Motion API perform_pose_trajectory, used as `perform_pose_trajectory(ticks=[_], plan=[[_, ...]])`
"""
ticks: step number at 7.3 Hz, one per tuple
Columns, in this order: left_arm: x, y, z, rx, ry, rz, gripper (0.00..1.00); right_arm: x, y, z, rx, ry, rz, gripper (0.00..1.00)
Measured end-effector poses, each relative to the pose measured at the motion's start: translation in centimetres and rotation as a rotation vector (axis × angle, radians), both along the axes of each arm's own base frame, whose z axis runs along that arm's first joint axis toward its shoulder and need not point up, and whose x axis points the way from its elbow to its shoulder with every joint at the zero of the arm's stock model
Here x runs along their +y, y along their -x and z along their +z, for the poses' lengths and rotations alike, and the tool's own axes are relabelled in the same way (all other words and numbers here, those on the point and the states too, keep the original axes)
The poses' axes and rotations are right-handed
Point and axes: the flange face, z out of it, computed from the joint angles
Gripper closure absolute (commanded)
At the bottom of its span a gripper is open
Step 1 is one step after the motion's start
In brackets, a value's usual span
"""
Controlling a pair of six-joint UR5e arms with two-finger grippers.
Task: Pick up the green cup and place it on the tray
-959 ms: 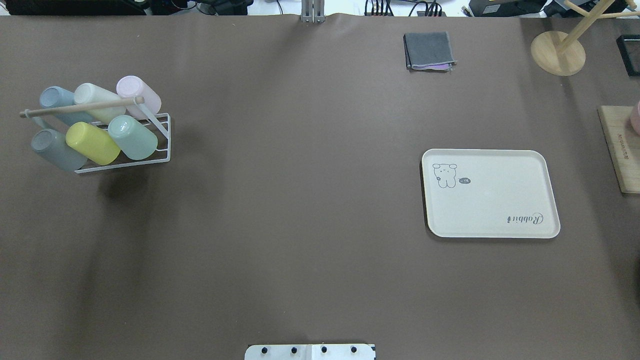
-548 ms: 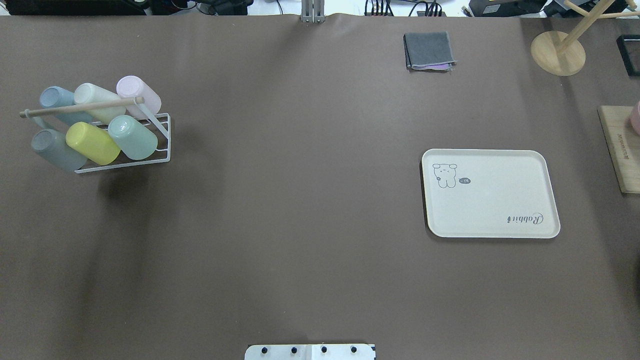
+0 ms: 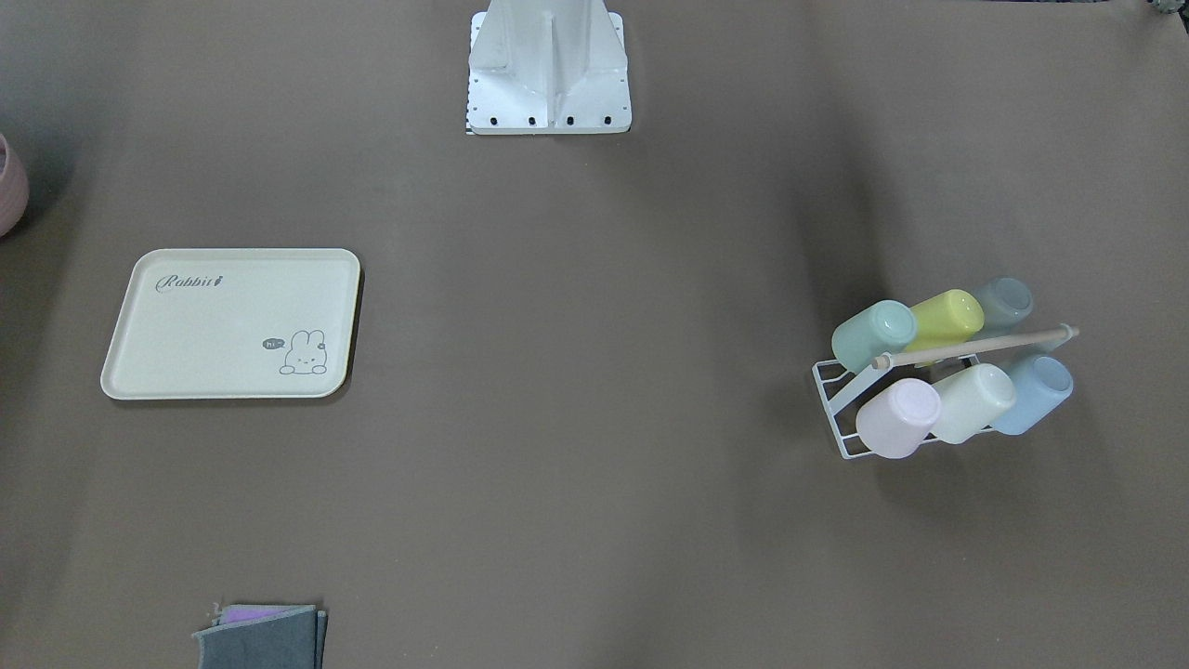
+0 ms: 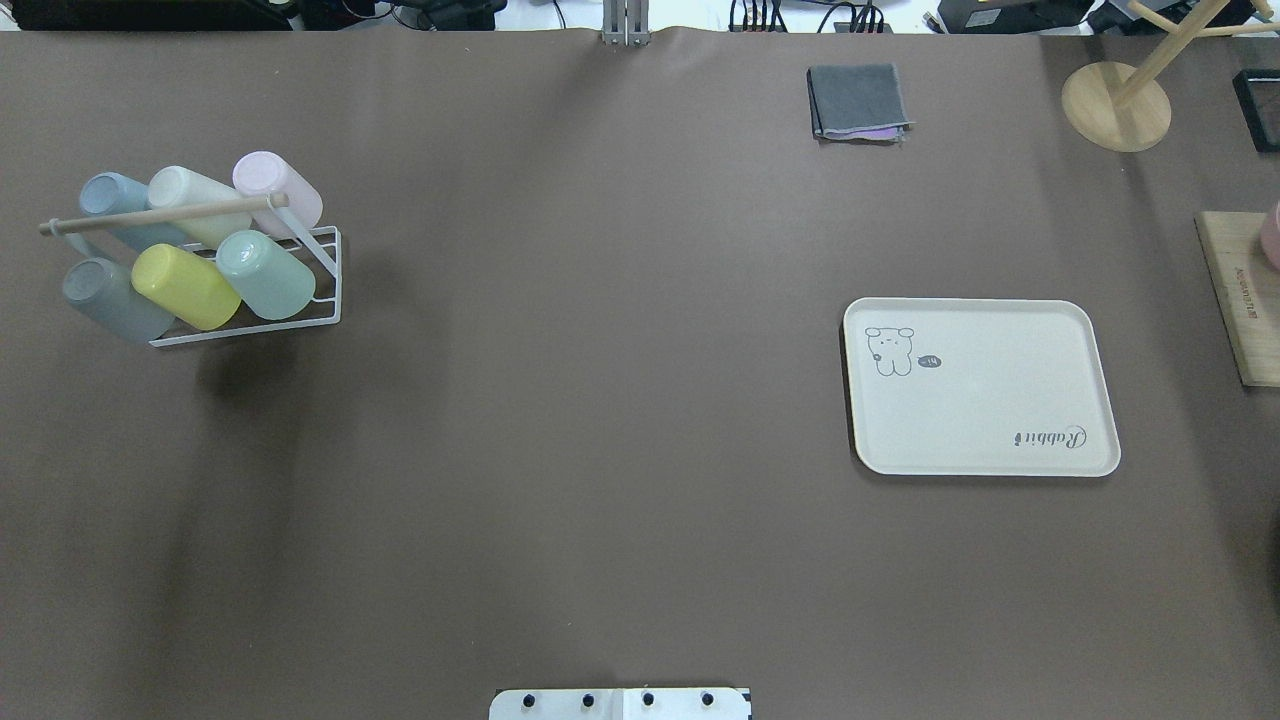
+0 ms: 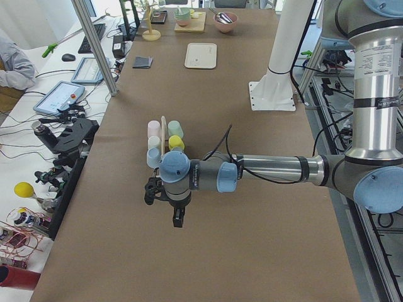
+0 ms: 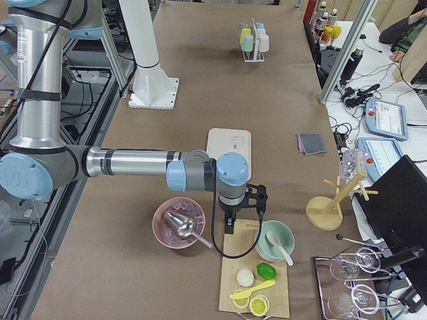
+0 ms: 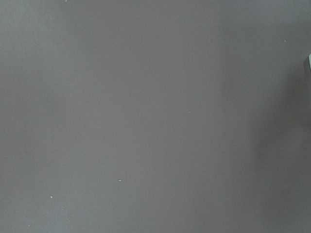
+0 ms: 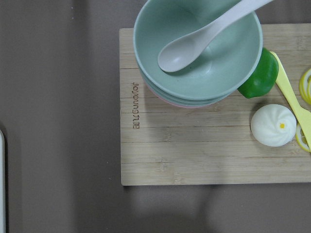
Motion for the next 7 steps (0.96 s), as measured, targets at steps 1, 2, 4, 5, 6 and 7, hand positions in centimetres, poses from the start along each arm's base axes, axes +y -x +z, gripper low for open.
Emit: perform_pose_trajectory(ticks=[1, 2, 4, 5, 6, 7], plan=[[0.00, 0.01, 0.00, 0.000, 0.001, -0.001, 0.01, -0.02, 0.00, -0.11, 0.000, -0.005, -0.002, 0.00], [-0.01, 0.03, 0.02, -0.001, 0.003, -0.002, 0.01, -0.05, 0.00, -0.17, 0.000, -0.008, -0.004, 0.00], [-0.11, 0.00, -0.03, -0.004, 0.002, -0.002, 0.01, -0.10, 0.00, -0.14, 0.000, -0.006, -0.003, 0.00], [-0.12, 0.00, -0.10, -0.007, -0.002, 0.000, 0.01, -0.12, -0.01, -0.06, 0.000, -0.003, -0.001, 0.00], [-0.13, 0.01, -0.25, -0.009, -0.007, 0.002, 0.01, -0.14, -0.01, -0.04, 0.001, -0.002, -0.001, 0.00], [-0.15, 0.03, -0.58, -0.010, -0.016, 0.002, 0.01, -0.17, -0.01, -0.05, 0.001, -0.002, -0.001, 0.00]])
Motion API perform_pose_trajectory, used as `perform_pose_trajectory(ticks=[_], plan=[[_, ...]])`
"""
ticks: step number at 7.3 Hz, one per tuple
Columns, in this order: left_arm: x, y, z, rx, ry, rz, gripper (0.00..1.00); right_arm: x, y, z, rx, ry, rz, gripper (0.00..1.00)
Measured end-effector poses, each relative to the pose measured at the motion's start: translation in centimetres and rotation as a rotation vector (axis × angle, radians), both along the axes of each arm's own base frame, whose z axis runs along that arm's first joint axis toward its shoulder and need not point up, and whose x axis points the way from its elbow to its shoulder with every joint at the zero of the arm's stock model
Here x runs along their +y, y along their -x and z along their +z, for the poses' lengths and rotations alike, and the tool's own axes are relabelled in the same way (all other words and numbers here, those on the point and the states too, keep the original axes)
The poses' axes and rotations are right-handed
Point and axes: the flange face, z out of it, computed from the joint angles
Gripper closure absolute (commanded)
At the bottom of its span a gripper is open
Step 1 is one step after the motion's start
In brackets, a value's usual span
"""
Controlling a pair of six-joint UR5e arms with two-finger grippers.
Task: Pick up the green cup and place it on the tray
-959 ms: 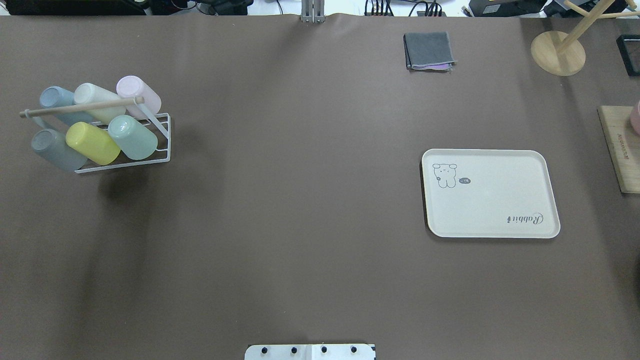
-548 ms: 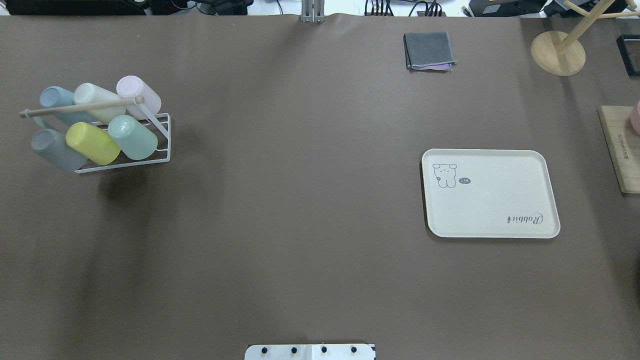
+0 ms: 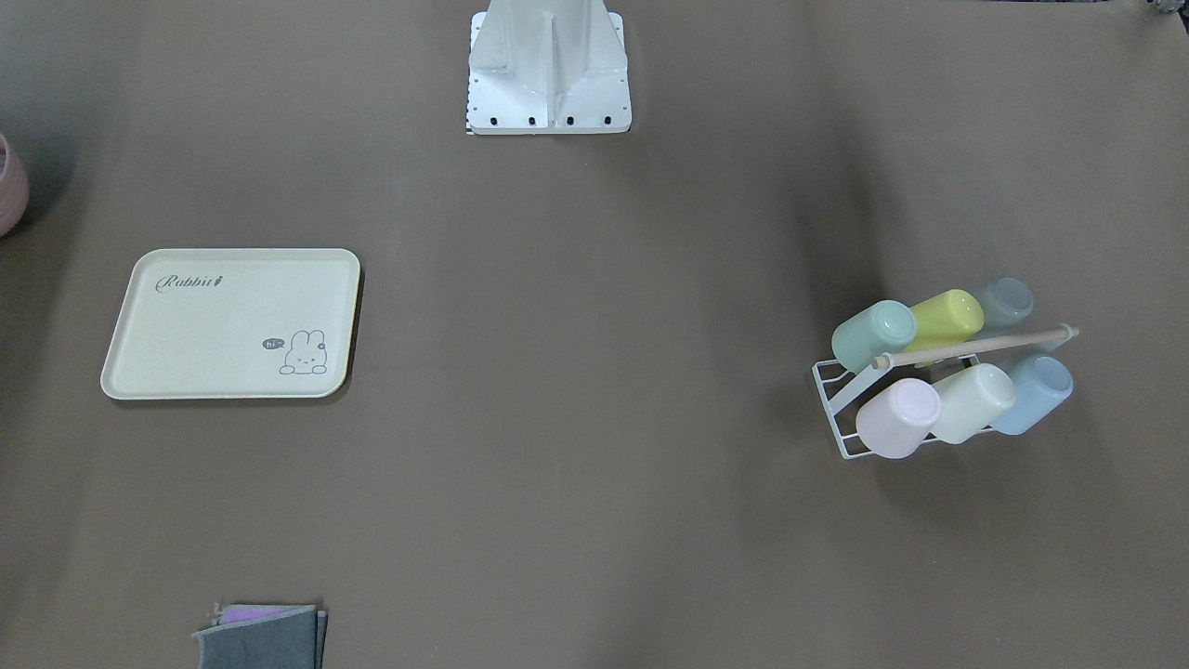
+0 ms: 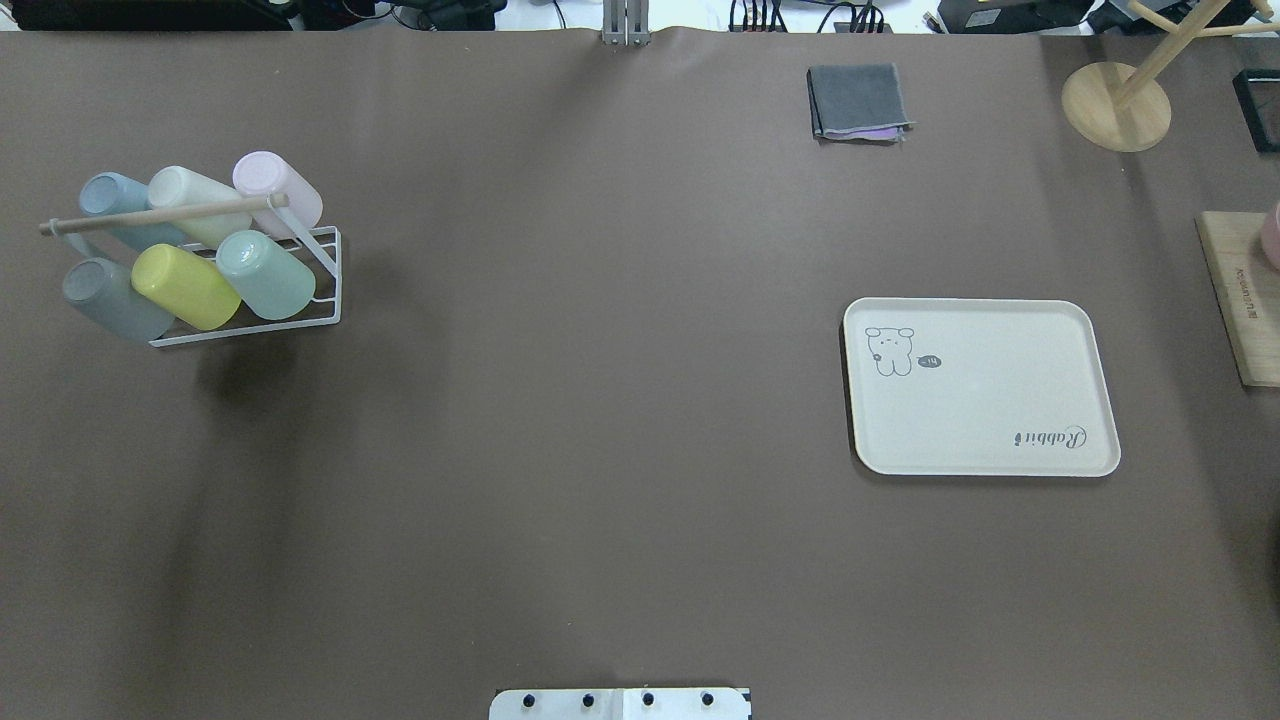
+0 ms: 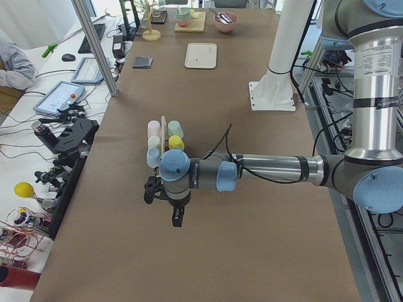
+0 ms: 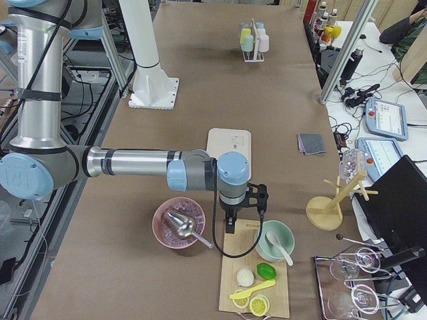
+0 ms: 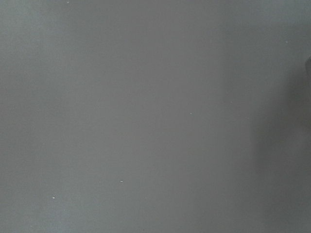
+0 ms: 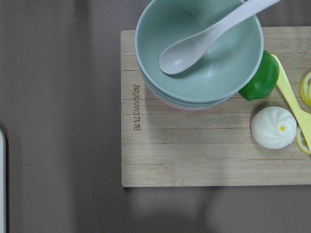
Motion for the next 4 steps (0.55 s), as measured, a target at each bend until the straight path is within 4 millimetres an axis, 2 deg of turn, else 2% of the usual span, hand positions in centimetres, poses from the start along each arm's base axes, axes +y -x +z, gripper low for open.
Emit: perform_pose_trajectory(ticks=[1, 2, 3, 4], plan=[[0.5, 0.0, -0.2, 0.000, -0.013, 0.000, 0.01, 0.0, 0.0, 0.0, 0.000, 0.000, 0.000, 0.00], [1.7, -0.1, -0.6, 0.000, -0.026, 0.001, 0.01, 0.0, 0.0, 0.0, 0.001, 0.001, 0.001, 0.00], [2.9, -0.3, -1.6, 0.000, -0.046, 0.005, 0.01, 0.0, 0.0, 0.0, 0.001, 0.000, 0.001, 0.00], [3.1, -0.9, -3.0, 0.000, -0.076, 0.019, 0.01, 0.0, 0.0, 0.0, 0.001, 0.001, 0.001, 0.00]])
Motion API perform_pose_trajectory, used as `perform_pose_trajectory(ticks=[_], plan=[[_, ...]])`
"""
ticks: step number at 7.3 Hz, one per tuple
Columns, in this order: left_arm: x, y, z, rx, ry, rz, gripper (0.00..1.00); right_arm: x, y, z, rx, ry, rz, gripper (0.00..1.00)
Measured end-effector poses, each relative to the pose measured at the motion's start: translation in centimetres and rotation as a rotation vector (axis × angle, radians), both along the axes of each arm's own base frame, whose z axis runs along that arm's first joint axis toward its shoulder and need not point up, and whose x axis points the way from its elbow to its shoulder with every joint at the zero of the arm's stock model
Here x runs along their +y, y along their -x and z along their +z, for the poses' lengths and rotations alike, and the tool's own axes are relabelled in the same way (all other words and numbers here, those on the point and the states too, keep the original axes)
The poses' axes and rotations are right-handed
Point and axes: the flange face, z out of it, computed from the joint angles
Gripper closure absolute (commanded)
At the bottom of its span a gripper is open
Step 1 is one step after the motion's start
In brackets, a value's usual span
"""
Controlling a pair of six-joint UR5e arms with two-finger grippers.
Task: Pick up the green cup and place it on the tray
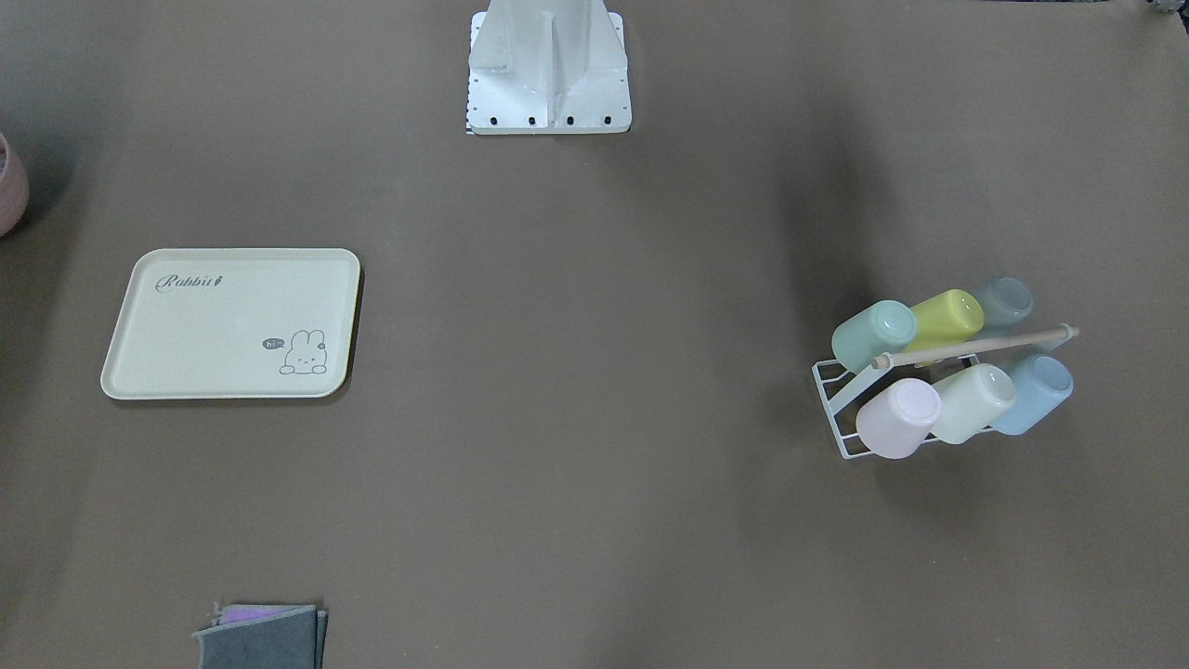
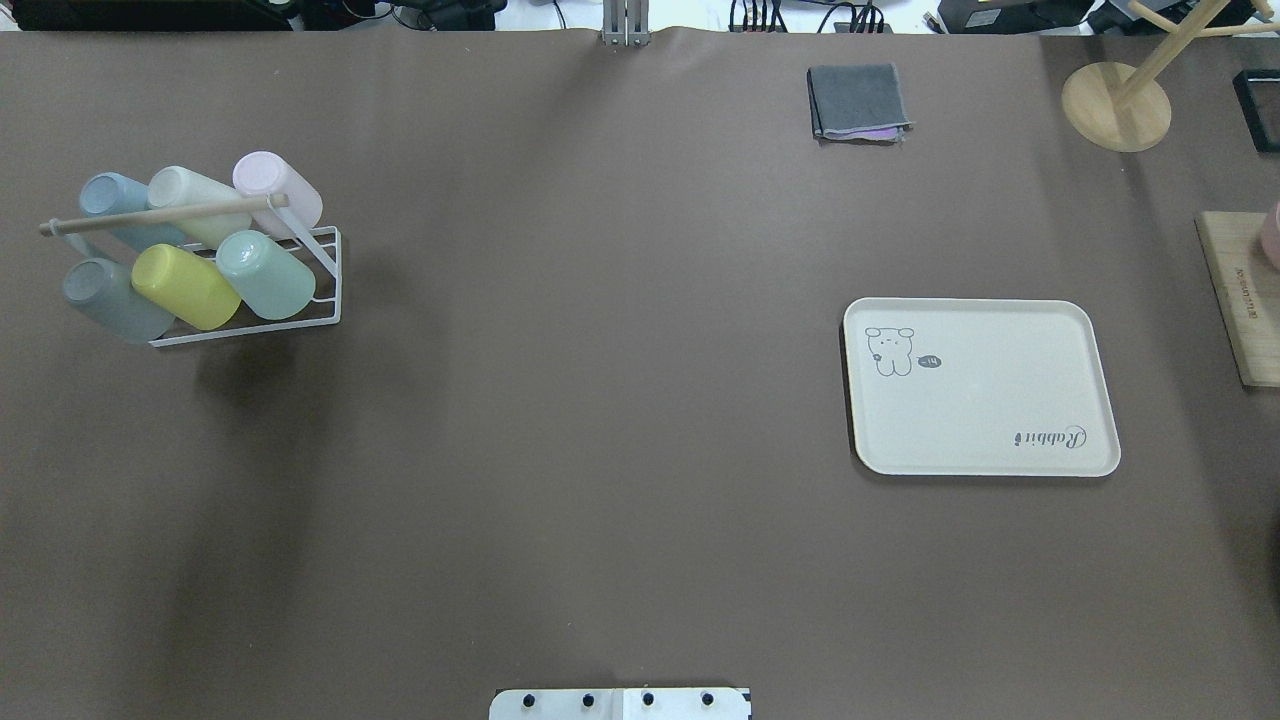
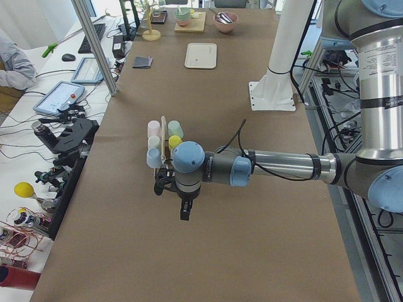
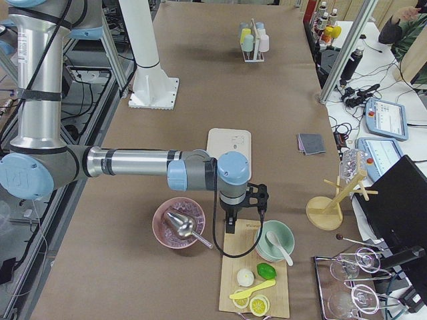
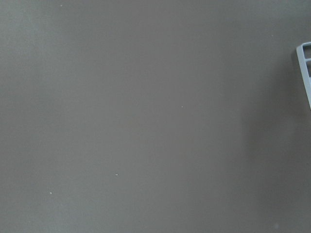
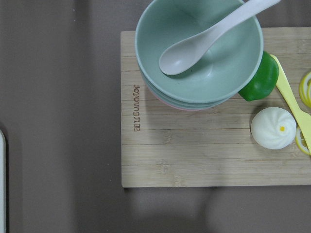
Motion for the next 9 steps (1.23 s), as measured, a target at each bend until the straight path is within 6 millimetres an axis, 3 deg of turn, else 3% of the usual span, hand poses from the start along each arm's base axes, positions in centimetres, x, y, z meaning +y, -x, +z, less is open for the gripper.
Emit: perform_pose_trajectory(ticks=[2, 5, 7, 9], plan=[[-0.7, -3.3, -3.7, -0.037, -0.085, 0.075, 0.01, 0.0, 0.0, 0.0, 0.001, -0.001, 0.000, 0.00], [-0.9, -11.7, -10.0, -0.152, -0.239, 0.246, 0.01, -0.6, 0.9, -0.8, -0.003, -0.018, 0.014, 0.00], [-1.7, -17.2, -16.0, -0.266, -0.333, 0.336, 0.01, -1.7, 4.4, -2.2, -0.023, -0.014, 0.054, 0.00], [-0.8, -22.6, -22.0, -0.384, -0.376, 0.441, 0.01, -2.3, 9.8, -4.6, -0.072, -0.031, 0.084, 0.00]])
